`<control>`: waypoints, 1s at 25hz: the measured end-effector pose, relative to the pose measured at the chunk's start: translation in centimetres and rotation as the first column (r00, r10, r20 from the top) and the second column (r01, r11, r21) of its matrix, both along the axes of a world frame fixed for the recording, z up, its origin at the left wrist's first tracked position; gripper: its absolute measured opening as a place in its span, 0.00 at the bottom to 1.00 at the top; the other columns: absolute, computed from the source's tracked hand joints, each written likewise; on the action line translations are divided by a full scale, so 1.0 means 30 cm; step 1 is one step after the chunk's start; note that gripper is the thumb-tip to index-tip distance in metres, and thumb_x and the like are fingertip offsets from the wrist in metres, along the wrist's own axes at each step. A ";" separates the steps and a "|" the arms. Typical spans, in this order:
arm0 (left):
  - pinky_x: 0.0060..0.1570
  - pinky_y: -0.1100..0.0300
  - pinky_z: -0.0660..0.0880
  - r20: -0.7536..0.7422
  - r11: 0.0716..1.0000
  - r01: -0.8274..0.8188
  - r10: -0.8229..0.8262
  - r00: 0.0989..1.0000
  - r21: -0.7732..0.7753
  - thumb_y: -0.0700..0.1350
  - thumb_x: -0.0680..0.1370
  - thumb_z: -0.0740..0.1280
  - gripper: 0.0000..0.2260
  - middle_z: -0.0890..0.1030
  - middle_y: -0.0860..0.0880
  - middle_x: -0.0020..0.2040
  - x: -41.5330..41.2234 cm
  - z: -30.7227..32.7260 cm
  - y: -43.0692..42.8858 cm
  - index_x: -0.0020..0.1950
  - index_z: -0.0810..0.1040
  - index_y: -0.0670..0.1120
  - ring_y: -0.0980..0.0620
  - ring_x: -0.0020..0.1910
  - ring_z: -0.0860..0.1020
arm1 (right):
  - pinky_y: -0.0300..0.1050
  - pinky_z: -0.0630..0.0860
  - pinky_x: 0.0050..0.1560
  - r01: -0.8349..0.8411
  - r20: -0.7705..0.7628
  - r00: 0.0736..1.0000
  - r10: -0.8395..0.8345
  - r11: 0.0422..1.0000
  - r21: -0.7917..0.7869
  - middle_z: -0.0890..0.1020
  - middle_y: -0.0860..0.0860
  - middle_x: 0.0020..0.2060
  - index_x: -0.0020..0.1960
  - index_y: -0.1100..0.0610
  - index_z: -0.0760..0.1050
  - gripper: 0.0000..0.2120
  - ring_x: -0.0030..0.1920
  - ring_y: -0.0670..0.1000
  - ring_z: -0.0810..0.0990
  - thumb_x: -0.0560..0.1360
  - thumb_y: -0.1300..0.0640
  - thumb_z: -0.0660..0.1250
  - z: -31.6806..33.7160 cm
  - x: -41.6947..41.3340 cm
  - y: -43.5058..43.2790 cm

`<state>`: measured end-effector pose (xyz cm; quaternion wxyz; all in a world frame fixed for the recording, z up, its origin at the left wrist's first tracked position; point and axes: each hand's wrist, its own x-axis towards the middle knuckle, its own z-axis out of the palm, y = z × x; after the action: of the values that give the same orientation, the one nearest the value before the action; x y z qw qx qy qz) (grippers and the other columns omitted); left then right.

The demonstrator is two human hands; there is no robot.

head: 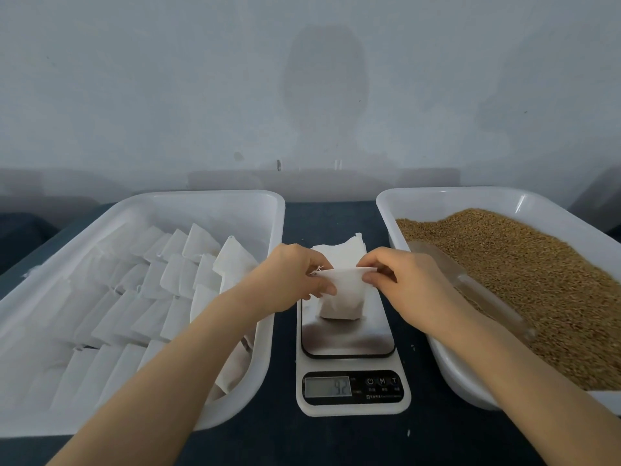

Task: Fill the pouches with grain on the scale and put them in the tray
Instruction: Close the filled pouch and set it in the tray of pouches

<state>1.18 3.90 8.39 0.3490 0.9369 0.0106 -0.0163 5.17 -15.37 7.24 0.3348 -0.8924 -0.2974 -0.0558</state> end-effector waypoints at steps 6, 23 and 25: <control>0.36 0.71 0.75 0.004 1.000 0.002 -0.002 1.000 -0.007 0.44 0.73 0.74 0.07 0.78 0.54 0.32 -0.001 -0.001 -0.001 0.50 0.82 0.46 0.57 0.33 0.80 | 0.22 0.67 0.40 0.014 -0.016 1.000 -0.014 1.000 -0.003 0.78 0.41 0.40 0.52 0.52 0.79 0.05 0.40 0.34 0.74 0.76 0.57 0.67 -0.002 0.000 0.000; 0.34 0.74 0.74 0.005 1.000 0.001 -0.002 1.000 0.008 0.46 0.73 0.73 0.06 0.80 0.53 0.34 0.004 -0.006 0.000 0.49 0.82 0.48 0.53 0.38 0.82 | 0.23 0.68 0.39 0.012 -0.014 1.000 -0.012 1.000 -0.009 0.79 0.41 0.40 0.52 0.51 0.79 0.06 0.41 0.35 0.75 0.77 0.57 0.66 -0.007 0.004 -0.002; 0.33 0.74 0.74 0.002 1.000 0.005 -0.005 1.000 0.003 0.46 0.73 0.73 0.06 0.79 0.55 0.33 0.004 -0.008 0.000 0.48 0.81 0.49 0.55 0.36 0.81 | 0.23 0.68 0.39 0.009 -0.011 1.000 -0.009 1.000 -0.004 0.79 0.41 0.40 0.51 0.51 0.79 0.05 0.41 0.35 0.76 0.77 0.57 0.67 -0.007 0.004 -0.004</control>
<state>1.31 3.90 8.15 0.3474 0.9375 0.0080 -0.0160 5.27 -15.48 7.03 0.3343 -0.8947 -0.2917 -0.0516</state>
